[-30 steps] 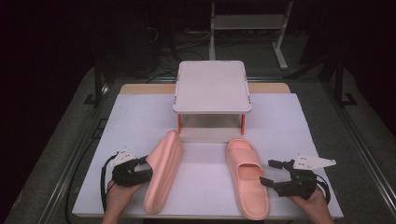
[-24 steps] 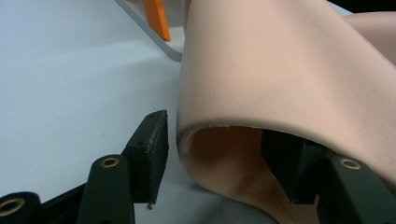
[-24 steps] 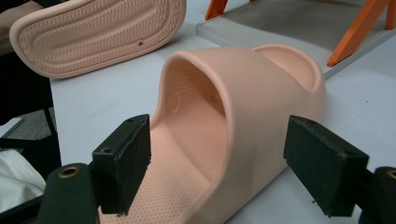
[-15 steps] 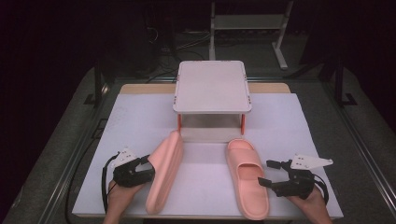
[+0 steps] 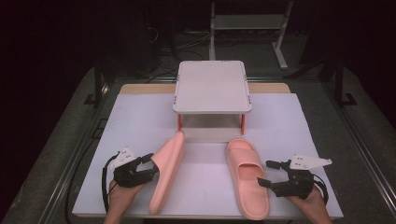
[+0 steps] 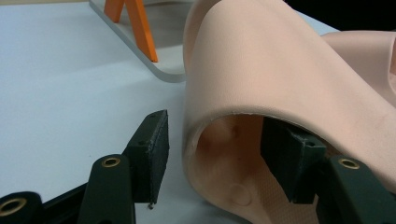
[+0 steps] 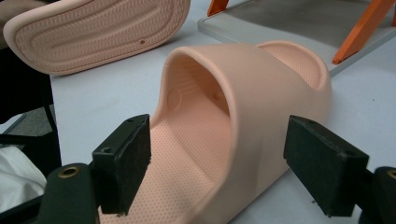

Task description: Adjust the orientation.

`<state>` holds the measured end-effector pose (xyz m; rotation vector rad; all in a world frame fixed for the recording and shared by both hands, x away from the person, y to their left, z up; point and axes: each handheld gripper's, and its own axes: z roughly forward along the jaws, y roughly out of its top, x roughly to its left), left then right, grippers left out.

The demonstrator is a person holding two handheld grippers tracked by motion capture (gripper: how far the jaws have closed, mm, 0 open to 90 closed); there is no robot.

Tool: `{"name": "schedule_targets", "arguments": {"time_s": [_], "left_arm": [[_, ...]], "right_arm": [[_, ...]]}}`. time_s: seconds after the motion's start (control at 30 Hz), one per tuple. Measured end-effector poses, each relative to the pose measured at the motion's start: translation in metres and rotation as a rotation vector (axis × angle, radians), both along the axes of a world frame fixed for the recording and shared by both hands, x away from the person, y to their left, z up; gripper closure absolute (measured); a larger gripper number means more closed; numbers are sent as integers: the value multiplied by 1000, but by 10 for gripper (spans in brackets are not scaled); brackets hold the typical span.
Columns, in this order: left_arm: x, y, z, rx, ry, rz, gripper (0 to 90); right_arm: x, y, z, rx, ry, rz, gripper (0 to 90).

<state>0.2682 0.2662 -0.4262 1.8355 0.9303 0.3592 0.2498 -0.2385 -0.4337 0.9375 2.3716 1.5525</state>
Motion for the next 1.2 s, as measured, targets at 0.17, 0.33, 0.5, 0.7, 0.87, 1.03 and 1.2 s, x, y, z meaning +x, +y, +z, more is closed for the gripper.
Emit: {"name": "schedule_targets", "arguments": {"time_s": [0.17, 0.33, 0.5, 0.7, 0.87, 1.03, 1.2], "left_arm": [[0, -1, 0, 1, -2, 3, 417], [-1, -2, 2, -3, -16, -4, 417], [-1, -3, 4, -11, -25, -7, 419], [1, -13, 1, -10, -12, -32, 402], [6, -32, -5, -6, -3, -60, 390], [7, -44, -7, 26, 3, -97, 357], [6, -50, -9, 77, 4, -114, 355]], "right_arm": [[0, 0, 0, -1, 1, 1, 226], [0, 0, 0, -2, 1, 1, 226], [0, 0, 0, -3, 1, 1, 226], [-1, 0, 0, -1, 3, -2, 226], [-1, -1, 0, 1, 0, 1, 226], [-2, -2, 1, 1, -3, 0, 226], [-2, -1, 1, -1, -1, 5, 226]]}}
